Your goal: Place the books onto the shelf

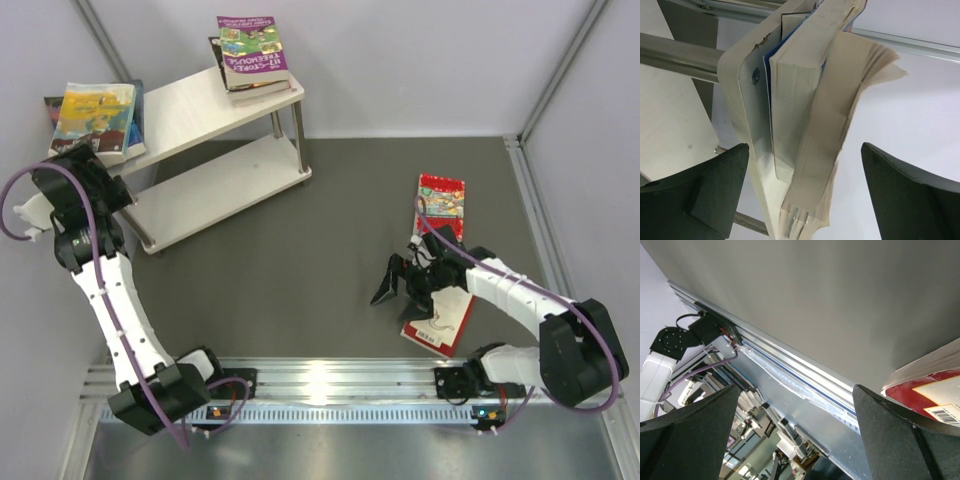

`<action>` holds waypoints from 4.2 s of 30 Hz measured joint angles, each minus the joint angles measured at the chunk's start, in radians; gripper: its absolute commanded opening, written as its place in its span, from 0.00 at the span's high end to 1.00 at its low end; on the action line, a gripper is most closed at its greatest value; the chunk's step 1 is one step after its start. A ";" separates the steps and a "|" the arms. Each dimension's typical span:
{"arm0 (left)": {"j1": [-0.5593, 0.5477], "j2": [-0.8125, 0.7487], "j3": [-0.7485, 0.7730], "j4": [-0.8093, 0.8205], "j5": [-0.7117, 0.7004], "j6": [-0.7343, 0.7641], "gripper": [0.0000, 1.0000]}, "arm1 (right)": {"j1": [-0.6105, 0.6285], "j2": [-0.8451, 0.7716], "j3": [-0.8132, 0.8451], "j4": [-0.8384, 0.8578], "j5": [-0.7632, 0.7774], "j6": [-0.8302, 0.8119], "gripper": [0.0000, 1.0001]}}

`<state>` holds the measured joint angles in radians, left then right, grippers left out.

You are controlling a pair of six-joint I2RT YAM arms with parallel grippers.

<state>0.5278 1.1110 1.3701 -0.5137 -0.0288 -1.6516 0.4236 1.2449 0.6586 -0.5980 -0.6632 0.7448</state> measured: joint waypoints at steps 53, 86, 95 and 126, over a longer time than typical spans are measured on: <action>-0.575 0.317 0.515 -0.035 0.422 0.551 0.01 | -0.561 0.375 0.828 -0.360 0.477 -0.245 0.00; -1.124 0.819 0.165 0.062 0.182 0.785 0.01 | -0.587 0.909 1.002 -0.117 0.301 -0.210 0.01; -1.125 1.223 0.450 0.317 0.210 0.690 0.01 | -0.558 1.027 1.190 -0.130 0.298 -0.204 0.05; -1.149 1.198 0.166 0.751 0.374 0.491 1.00 | -0.332 0.802 0.823 -0.143 0.287 -0.189 0.07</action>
<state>-0.6209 2.3093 1.5364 0.2371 0.3450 -1.1606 0.0914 2.0472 1.4815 -0.7406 -0.3763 0.5556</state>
